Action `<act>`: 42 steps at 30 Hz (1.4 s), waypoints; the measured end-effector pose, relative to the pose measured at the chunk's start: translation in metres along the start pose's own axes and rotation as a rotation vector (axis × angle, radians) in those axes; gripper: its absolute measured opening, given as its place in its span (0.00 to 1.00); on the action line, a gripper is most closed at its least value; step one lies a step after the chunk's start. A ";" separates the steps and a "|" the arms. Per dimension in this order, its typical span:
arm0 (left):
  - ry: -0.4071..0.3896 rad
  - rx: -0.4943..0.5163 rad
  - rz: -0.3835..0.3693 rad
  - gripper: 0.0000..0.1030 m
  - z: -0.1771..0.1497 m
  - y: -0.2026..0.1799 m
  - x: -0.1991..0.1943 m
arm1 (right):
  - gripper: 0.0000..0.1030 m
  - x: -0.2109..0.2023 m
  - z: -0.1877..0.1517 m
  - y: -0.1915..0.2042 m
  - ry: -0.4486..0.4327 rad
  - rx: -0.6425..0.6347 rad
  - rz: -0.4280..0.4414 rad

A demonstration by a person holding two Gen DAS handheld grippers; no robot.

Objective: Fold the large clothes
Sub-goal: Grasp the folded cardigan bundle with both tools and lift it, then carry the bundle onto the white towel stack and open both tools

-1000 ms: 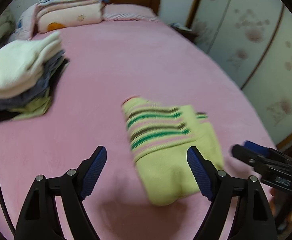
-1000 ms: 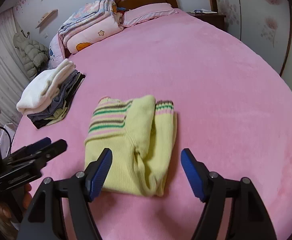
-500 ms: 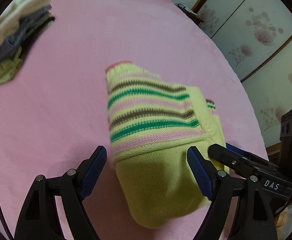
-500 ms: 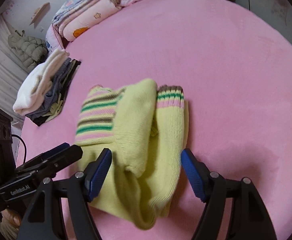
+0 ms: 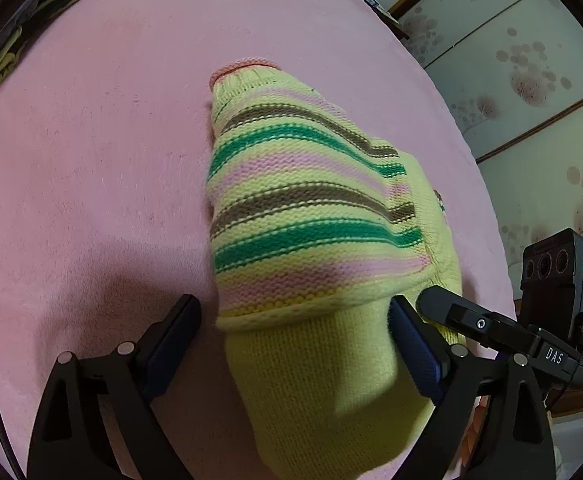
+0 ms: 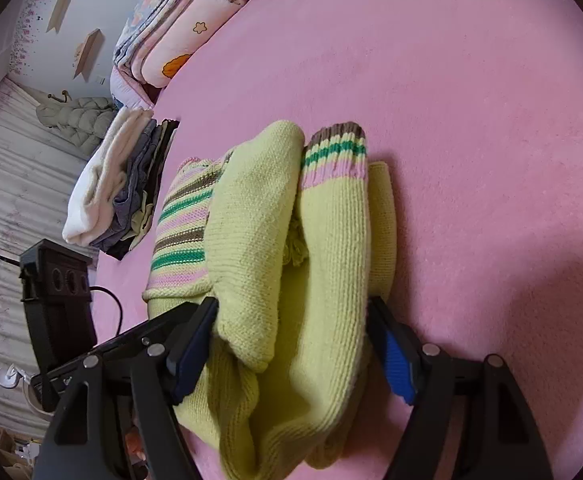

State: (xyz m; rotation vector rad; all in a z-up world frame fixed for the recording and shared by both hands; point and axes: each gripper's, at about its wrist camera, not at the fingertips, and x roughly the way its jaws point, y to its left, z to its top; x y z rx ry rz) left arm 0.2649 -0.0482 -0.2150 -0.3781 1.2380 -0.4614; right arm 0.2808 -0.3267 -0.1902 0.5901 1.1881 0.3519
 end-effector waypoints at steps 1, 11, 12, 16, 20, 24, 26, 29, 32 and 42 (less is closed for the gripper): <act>-0.008 0.003 0.002 0.90 -0.002 0.000 0.000 | 0.72 0.000 -0.001 0.000 -0.004 -0.001 0.001; -0.035 0.069 0.030 0.57 -0.012 -0.015 -0.021 | 0.42 -0.003 -0.007 0.034 -0.031 -0.079 -0.061; -0.037 0.074 0.028 0.54 -0.013 -0.016 -0.028 | 0.41 -0.005 -0.008 0.036 -0.034 -0.081 -0.064; -0.072 0.116 0.036 0.51 -0.023 -0.022 -0.063 | 0.37 -0.022 -0.022 0.060 -0.070 -0.097 -0.050; -0.115 0.178 0.073 0.50 -0.046 -0.025 -0.108 | 0.36 -0.036 -0.052 0.094 -0.084 -0.122 -0.027; -0.132 0.172 0.080 0.50 -0.069 -0.015 -0.156 | 0.36 -0.042 -0.080 0.129 -0.089 -0.135 -0.005; -0.144 0.175 0.084 0.50 -0.079 -0.005 -0.182 | 0.36 -0.044 -0.094 0.151 -0.090 -0.148 0.006; -0.172 0.178 0.085 0.50 -0.089 0.007 -0.225 | 0.36 -0.049 -0.106 0.183 -0.096 -0.174 0.027; -0.217 0.194 0.102 0.50 -0.084 0.018 -0.270 | 0.36 -0.051 -0.108 0.224 -0.115 -0.210 0.057; -0.358 0.296 0.225 0.51 0.017 0.066 -0.401 | 0.36 -0.025 -0.028 0.377 -0.184 -0.317 0.126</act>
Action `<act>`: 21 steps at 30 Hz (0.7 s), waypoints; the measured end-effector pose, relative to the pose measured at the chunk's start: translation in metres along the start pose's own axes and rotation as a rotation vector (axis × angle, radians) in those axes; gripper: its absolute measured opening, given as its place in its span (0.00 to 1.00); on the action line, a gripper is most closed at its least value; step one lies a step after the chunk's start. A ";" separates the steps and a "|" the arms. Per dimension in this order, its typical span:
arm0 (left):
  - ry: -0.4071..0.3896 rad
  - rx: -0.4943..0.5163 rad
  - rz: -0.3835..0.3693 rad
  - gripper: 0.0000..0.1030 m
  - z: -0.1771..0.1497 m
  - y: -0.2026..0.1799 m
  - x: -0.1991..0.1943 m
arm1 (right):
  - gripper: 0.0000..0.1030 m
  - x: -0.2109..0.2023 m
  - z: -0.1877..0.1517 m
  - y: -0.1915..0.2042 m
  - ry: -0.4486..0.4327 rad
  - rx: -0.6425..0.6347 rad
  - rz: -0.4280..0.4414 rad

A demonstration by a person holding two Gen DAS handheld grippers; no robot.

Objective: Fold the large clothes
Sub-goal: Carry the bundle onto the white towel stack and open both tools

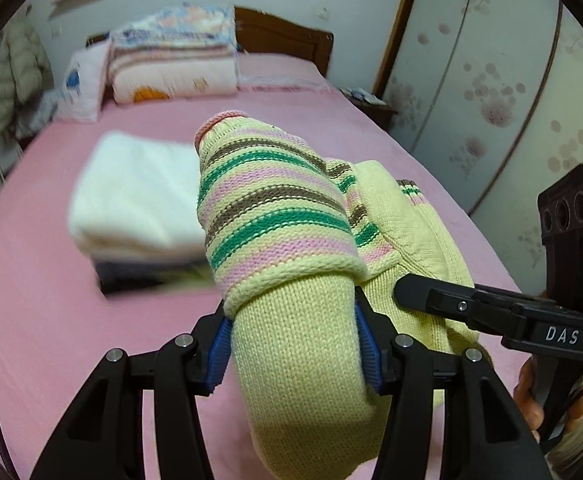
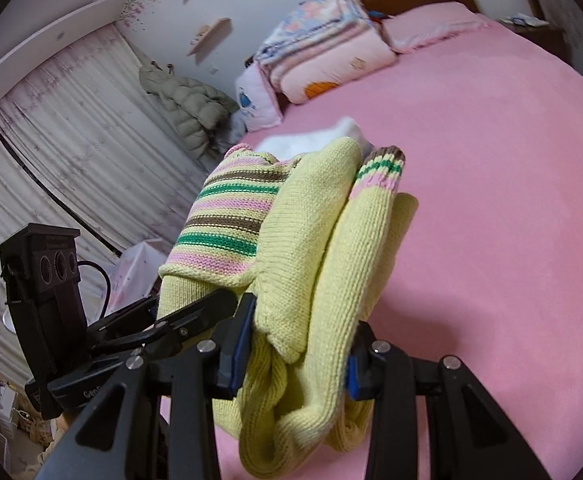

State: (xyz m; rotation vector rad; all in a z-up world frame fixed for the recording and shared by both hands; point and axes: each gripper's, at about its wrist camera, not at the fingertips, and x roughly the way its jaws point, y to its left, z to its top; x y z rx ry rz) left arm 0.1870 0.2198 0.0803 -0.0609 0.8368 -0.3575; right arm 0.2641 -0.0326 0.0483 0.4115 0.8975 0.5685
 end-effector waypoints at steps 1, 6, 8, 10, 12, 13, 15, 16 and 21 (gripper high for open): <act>-0.013 0.011 0.014 0.51 0.013 0.009 -0.001 | 0.36 0.007 0.012 0.006 -0.007 -0.009 0.002; -0.044 0.028 0.062 0.51 0.094 0.078 0.028 | 0.36 0.070 0.092 0.032 -0.045 -0.030 0.001; -0.039 0.003 0.068 0.51 0.119 0.110 0.050 | 0.36 0.104 0.120 0.035 -0.070 -0.045 -0.004; -0.026 -0.018 0.076 0.52 0.134 0.135 0.078 | 0.36 0.145 0.146 0.032 -0.078 -0.059 -0.017; 0.004 -0.038 0.099 0.52 0.144 0.164 0.115 | 0.36 0.182 0.162 0.023 -0.067 -0.055 -0.026; 0.016 -0.043 0.110 0.52 0.148 0.169 0.132 | 0.36 0.197 0.166 0.019 -0.061 -0.042 -0.030; 0.033 -0.048 0.128 0.52 0.146 0.185 0.158 | 0.36 0.234 0.172 0.007 -0.043 -0.026 -0.054; 0.047 -0.047 0.143 0.53 0.145 0.194 0.175 | 0.36 0.250 0.172 0.001 -0.034 -0.016 -0.063; 0.059 -0.072 0.202 0.65 0.132 0.222 0.228 | 0.37 0.306 0.161 -0.022 0.026 -0.008 -0.123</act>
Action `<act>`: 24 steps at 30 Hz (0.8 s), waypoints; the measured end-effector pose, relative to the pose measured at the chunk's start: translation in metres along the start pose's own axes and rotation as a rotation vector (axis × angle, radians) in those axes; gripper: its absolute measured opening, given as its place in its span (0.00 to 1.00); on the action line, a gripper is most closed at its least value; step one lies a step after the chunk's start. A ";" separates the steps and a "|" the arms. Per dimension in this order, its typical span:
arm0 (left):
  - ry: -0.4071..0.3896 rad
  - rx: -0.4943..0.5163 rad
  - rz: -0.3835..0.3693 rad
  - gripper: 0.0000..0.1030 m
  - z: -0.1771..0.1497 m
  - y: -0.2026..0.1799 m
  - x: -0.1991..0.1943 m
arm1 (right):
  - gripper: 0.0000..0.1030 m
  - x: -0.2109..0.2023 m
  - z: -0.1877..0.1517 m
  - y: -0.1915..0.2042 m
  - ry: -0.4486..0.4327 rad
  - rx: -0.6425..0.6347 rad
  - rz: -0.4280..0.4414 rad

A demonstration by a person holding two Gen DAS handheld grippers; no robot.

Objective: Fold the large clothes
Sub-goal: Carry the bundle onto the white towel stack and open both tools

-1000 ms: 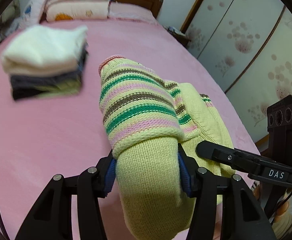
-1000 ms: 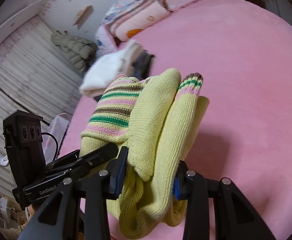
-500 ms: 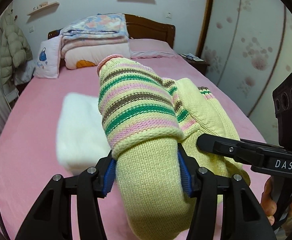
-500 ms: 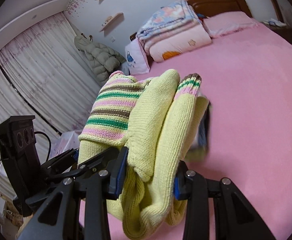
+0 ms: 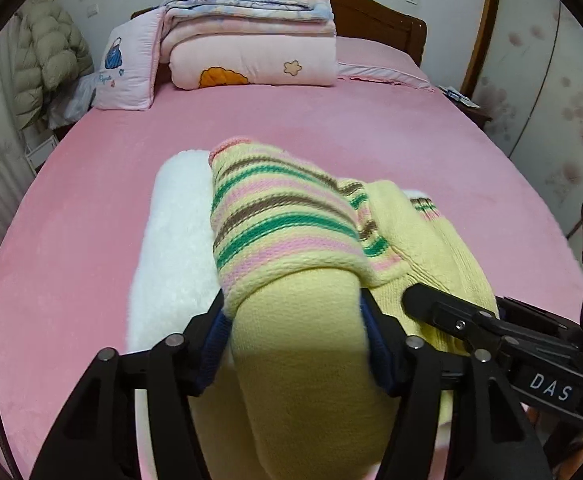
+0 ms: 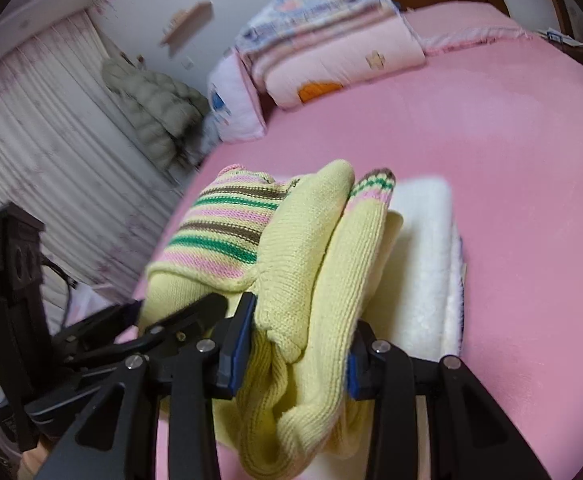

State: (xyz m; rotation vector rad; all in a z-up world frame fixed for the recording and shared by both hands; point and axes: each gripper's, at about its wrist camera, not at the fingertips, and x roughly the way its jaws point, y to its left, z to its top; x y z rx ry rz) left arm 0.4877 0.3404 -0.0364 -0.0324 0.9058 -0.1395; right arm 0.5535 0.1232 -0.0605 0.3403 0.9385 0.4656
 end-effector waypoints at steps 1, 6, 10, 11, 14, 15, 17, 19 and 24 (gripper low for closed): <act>-0.015 -0.009 -0.002 0.66 -0.002 0.002 0.004 | 0.37 0.003 -0.002 -0.004 0.000 0.007 0.005; -0.055 -0.014 -0.003 0.70 -0.010 0.000 0.004 | 0.54 0.000 -0.006 -0.015 -0.001 0.006 -0.013; -0.022 -0.025 0.039 0.80 -0.006 -0.006 -0.005 | 0.56 -0.015 -0.003 -0.008 0.029 -0.033 -0.052; -0.021 -0.032 0.063 0.89 -0.006 -0.007 -0.011 | 0.56 -0.021 -0.002 -0.006 0.036 -0.036 -0.061; -0.039 -0.043 0.122 0.93 -0.007 -0.011 -0.033 | 0.56 -0.042 -0.004 0.000 0.059 -0.039 -0.058; -0.040 -0.052 0.123 0.93 -0.008 -0.013 -0.045 | 0.56 -0.050 -0.005 0.002 0.062 -0.040 -0.058; -0.035 -0.064 0.119 0.93 -0.010 -0.016 -0.061 | 0.56 -0.071 -0.010 0.007 0.071 -0.034 -0.047; -0.036 -0.078 0.115 0.93 -0.016 -0.023 -0.086 | 0.56 -0.093 -0.017 0.010 0.072 -0.026 -0.038; -0.051 -0.063 0.143 0.93 -0.036 -0.054 -0.158 | 0.56 -0.163 -0.041 0.025 0.074 -0.033 -0.047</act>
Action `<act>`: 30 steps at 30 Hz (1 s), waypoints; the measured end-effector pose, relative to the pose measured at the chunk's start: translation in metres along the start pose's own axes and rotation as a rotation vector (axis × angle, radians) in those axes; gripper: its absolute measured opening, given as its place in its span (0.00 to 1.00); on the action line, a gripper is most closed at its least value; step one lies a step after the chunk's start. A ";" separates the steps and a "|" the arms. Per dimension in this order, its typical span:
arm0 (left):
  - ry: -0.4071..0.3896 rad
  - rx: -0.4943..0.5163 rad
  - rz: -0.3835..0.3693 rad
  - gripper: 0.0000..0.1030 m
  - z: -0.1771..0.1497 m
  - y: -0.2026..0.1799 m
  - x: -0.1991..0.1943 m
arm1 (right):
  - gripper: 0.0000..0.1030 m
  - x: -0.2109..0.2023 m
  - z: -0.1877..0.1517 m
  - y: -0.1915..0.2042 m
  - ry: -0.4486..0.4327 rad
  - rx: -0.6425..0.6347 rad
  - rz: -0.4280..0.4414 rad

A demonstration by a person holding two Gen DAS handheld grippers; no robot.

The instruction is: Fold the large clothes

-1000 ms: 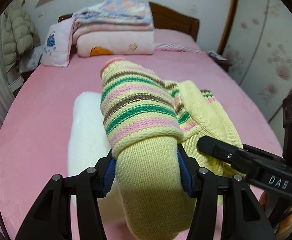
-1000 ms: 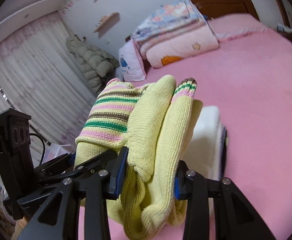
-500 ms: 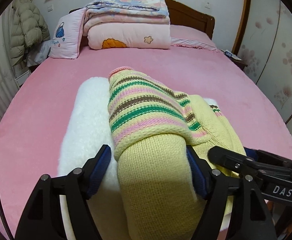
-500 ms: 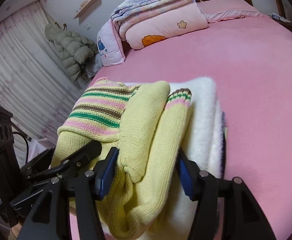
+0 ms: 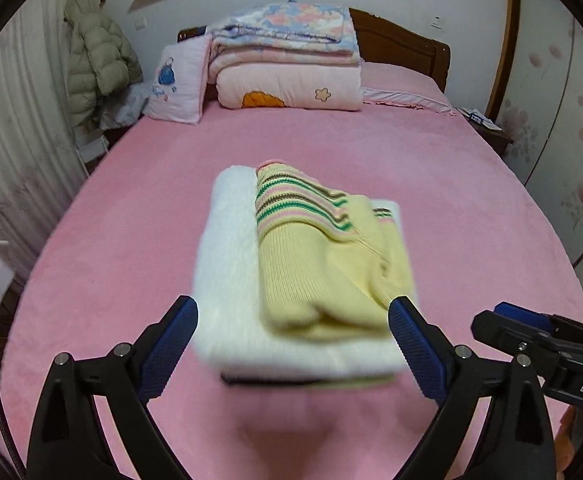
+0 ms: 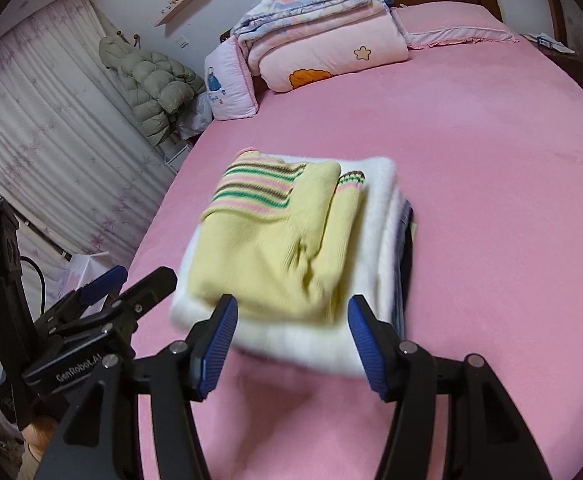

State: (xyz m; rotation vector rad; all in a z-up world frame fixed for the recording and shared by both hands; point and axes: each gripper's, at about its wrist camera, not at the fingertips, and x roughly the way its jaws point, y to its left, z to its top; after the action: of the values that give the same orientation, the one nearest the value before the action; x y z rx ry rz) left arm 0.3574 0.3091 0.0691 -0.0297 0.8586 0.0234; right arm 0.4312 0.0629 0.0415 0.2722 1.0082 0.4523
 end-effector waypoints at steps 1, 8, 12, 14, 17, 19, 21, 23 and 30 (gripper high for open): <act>-0.008 0.001 0.005 0.93 -0.006 -0.005 -0.016 | 0.56 -0.012 -0.005 0.002 -0.003 -0.001 -0.001; -0.059 0.016 0.020 0.94 -0.049 -0.040 -0.117 | 0.56 -0.113 -0.056 0.015 -0.047 -0.045 -0.031; -0.072 0.045 0.022 0.94 -0.076 -0.065 -0.159 | 0.56 -0.160 -0.083 0.015 -0.075 -0.071 -0.032; -0.075 0.059 0.018 0.94 -0.090 -0.079 -0.179 | 0.56 -0.181 -0.097 0.016 -0.089 -0.093 -0.051; -0.090 0.081 0.006 0.94 -0.111 -0.099 -0.209 | 0.56 -0.212 -0.120 0.014 -0.106 -0.107 -0.050; -0.109 0.096 -0.013 0.95 -0.128 -0.113 -0.233 | 0.56 -0.233 -0.135 0.011 -0.123 -0.116 -0.050; -0.122 0.109 -0.033 1.00 -0.145 -0.128 -0.254 | 0.56 -0.249 -0.150 0.010 -0.138 -0.131 -0.052; -0.141 0.116 -0.055 1.00 -0.161 -0.140 -0.273 | 0.56 -0.267 -0.167 0.006 -0.147 -0.143 -0.068; -0.159 0.096 -0.047 1.00 -0.219 -0.172 -0.302 | 0.56 -0.298 -0.228 -0.015 -0.150 -0.150 -0.103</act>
State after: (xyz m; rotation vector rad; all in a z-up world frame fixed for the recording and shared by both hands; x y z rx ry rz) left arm 0.0005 0.1268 0.1576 0.0412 0.6985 -0.0590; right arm 0.1038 -0.0912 0.1415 0.1173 0.8328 0.4057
